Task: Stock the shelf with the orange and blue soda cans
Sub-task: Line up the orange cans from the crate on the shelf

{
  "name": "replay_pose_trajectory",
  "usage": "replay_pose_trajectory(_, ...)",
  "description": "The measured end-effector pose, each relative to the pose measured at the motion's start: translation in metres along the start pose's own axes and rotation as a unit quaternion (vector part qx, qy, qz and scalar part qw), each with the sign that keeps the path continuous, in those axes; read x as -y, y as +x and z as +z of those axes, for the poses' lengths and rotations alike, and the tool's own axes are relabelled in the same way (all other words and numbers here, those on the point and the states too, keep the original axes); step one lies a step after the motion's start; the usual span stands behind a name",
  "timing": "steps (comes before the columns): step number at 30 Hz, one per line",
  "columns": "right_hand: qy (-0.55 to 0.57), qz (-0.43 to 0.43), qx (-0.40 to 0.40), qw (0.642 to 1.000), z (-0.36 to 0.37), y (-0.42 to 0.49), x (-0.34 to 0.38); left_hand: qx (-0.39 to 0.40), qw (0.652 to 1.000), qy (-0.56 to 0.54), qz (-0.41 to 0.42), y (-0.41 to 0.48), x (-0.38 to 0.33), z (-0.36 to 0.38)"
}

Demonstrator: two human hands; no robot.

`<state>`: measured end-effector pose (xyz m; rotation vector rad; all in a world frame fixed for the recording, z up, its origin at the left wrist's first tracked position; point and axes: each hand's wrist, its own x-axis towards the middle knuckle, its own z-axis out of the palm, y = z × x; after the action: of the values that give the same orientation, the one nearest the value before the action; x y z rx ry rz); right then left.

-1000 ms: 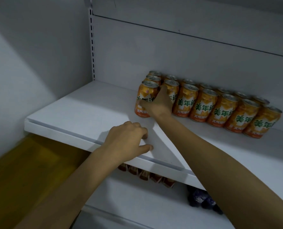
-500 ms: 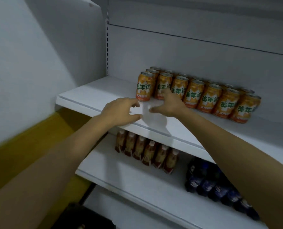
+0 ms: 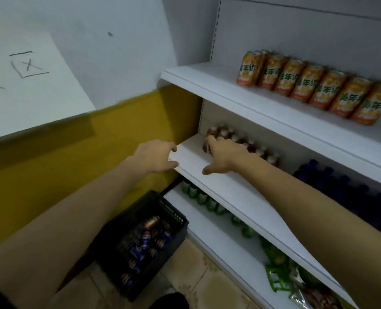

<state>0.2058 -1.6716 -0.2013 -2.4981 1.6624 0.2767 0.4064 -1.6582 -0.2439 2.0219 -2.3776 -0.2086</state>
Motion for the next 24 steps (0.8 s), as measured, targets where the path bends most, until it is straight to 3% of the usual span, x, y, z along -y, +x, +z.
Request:
replay_pose_trajectory(6, -0.024, -0.067, 0.067, 0.995, 0.062, -0.008, 0.067, 0.084, 0.995, 0.025, -0.052, -0.066, 0.036, 0.050)
replay_pose_trajectory(15, 0.009, -0.084, 0.170, 0.982, 0.138, 0.022, 0.120, 0.245, 0.964, -0.005, -0.107, -0.121, 0.099, 0.137)
replay_pose_trajectory(19, 0.049, -0.064, 0.217, 0.973, 0.177, 0.054, 0.143, 0.315, 0.942, -0.052, -0.105, -0.114, 0.147, 0.161)
replay_pose_trajectory(24, 0.094, 0.000, 0.265, 0.960, 0.225, 0.109, 0.172, 0.348, 0.925, -0.117, -0.100, -0.078, 0.211, 0.194)
